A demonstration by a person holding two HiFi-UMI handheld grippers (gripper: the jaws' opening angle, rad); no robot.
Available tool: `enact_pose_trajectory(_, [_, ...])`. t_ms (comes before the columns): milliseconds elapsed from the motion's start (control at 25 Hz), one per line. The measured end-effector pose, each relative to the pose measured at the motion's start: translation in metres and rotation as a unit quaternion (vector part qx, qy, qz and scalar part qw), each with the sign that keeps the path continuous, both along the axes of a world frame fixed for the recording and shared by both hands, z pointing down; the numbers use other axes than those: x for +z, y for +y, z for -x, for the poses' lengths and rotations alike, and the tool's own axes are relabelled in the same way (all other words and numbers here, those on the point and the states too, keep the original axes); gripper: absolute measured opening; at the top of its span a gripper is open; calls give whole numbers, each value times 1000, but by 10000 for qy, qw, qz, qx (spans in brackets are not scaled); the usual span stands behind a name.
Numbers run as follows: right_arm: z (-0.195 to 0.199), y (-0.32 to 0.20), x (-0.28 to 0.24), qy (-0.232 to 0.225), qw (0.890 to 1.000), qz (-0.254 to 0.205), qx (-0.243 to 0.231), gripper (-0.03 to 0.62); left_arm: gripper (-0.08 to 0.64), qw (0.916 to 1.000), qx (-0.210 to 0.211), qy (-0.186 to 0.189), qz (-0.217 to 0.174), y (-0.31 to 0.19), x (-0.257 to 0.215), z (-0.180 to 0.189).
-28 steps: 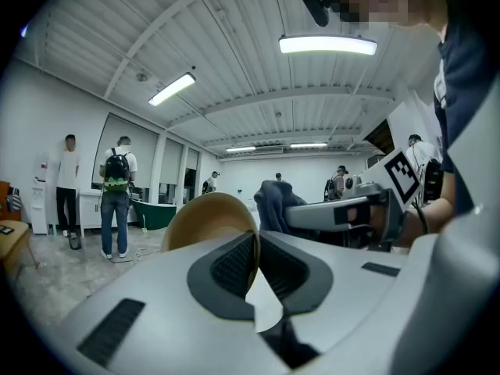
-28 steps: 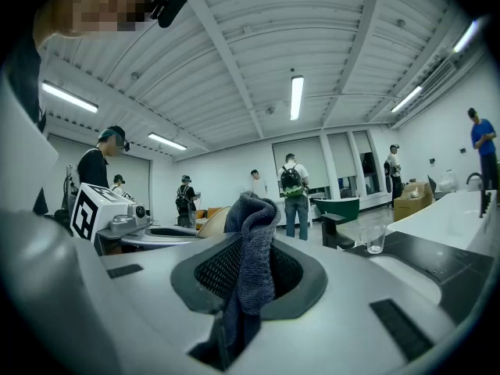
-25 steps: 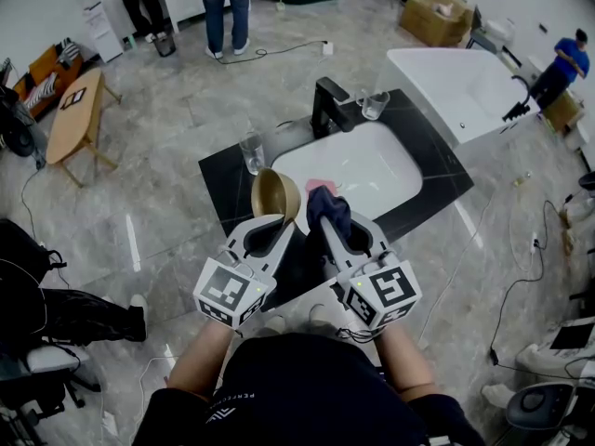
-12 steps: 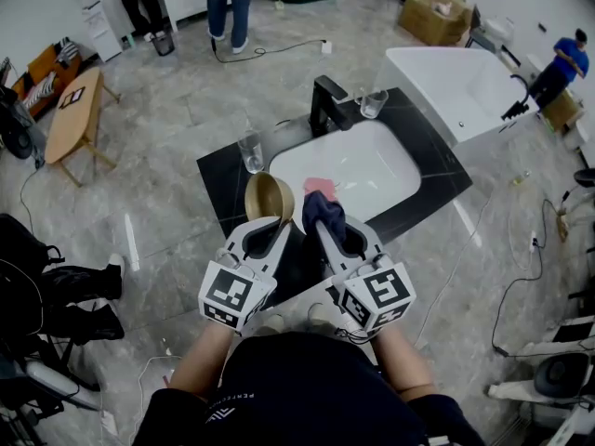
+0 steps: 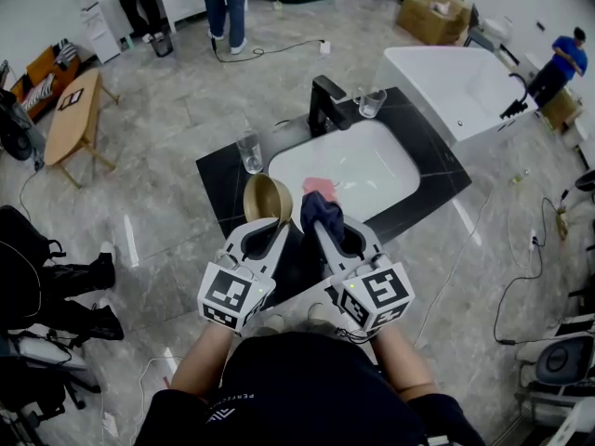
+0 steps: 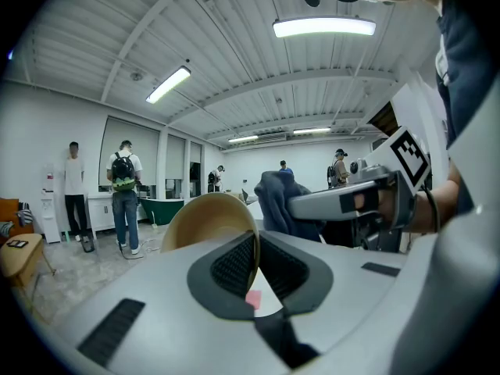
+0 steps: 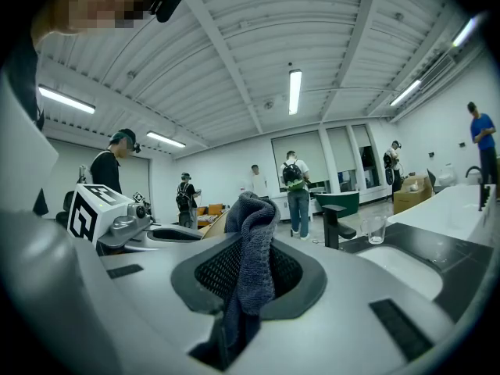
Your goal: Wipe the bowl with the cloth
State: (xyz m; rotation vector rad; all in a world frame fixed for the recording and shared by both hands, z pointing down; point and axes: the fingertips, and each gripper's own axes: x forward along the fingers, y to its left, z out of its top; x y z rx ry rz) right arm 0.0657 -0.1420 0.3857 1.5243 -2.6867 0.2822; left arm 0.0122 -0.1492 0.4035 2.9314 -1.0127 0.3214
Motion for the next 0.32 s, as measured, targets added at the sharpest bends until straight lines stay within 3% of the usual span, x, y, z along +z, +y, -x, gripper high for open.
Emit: enact_pose_trajectory(320, [-3, 1, -2, -25, 10000, 1, 63, 66, 15, 10000, -1, 23, 6, 1, -4, 2])
